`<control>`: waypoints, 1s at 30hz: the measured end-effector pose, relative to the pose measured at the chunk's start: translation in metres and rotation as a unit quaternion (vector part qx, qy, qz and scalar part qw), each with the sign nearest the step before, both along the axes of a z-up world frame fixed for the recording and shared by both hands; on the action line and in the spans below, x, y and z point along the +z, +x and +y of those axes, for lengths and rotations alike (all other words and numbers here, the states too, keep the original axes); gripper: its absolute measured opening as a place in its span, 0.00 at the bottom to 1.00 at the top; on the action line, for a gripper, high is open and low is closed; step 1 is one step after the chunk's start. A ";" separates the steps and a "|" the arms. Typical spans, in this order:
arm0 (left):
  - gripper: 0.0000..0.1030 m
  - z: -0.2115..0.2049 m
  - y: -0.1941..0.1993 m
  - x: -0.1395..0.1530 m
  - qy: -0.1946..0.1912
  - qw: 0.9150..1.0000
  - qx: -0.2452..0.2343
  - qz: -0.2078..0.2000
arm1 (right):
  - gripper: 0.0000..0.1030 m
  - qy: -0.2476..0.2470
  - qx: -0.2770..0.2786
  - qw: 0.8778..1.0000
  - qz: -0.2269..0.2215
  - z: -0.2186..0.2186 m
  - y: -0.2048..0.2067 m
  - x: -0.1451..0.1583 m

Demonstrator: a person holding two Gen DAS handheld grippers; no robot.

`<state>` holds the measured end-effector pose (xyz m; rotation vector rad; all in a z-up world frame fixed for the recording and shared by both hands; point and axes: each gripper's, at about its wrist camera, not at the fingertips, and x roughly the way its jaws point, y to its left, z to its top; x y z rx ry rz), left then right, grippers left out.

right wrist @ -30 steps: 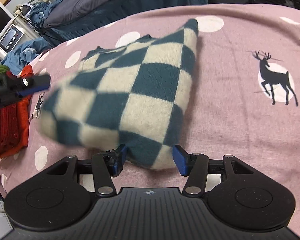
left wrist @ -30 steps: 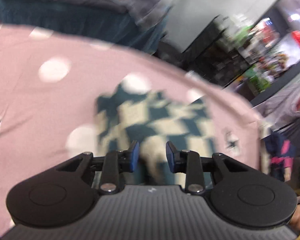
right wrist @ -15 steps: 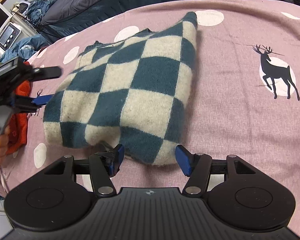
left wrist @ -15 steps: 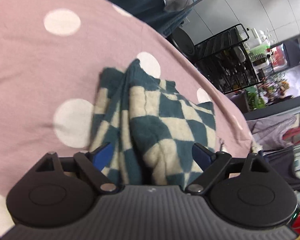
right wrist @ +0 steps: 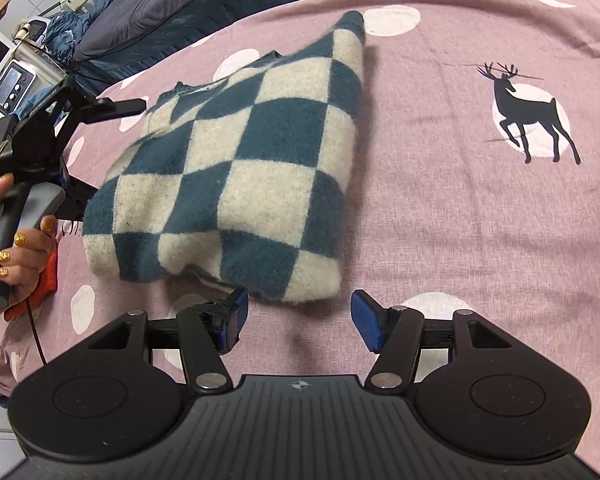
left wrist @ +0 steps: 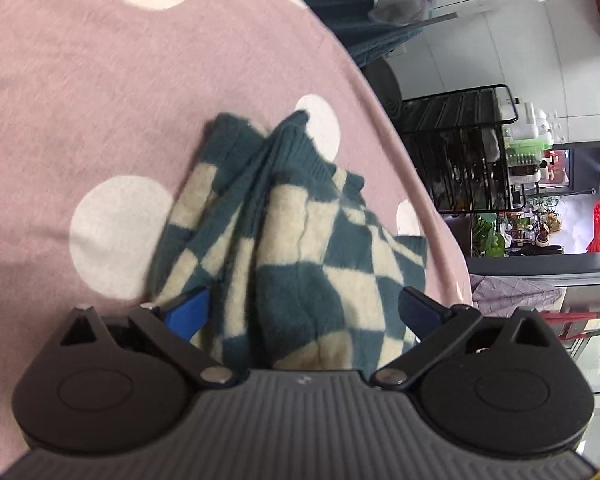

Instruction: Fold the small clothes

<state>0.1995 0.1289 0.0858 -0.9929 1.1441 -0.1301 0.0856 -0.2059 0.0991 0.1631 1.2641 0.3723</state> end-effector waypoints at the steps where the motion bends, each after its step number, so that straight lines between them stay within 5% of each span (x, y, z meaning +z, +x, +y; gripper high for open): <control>1: 0.82 -0.001 0.000 0.005 0.017 1.000 0.001 -0.014 | 0.92 0.000 0.000 1.000 0.000 0.000 0.000 0.000; 2: 0.62 -0.002 0.000 0.010 0.034 0.999 0.001 -0.026 | 0.92 -0.001 -0.001 1.000 0.000 -0.001 -0.001 0.000; 4: 0.44 -0.004 0.003 0.016 0.059 0.998 -0.004 -0.015 | 0.92 0.000 -0.002 1.000 0.000 -0.002 -0.002 0.000; 11: 0.17 -0.004 0.018 0.011 0.082 0.995 -0.047 -0.009 | 0.92 0.002 -0.001 1.000 -0.002 0.001 0.000 0.000; 15: 0.15 -0.010 0.032 0.036 0.127 0.987 -0.084 -0.058 | 0.92 0.002 0.006 1.000 -0.020 0.003 -0.001 0.006; 19: 0.15 -0.023 0.063 0.066 0.220 0.961 -0.142 -0.084 | 0.92 -0.010 0.020 0.999 -0.041 0.012 0.000 0.012; 22: 0.15 -0.023 0.080 0.070 0.261 0.948 -0.169 -0.063 | 0.92 -0.033 0.040 0.995 -0.082 0.024 -0.001 0.021; 27: 0.22 -0.021 0.074 0.049 0.267 0.944 -0.192 -0.016 | 0.81 -0.048 0.107 0.981 -0.157 0.049 -0.002 0.034; 30: 0.36 -0.003 0.064 0.040 0.258 0.954 -0.155 0.003 | 0.66 -0.052 0.135 0.976 -0.164 0.063 0.006 0.031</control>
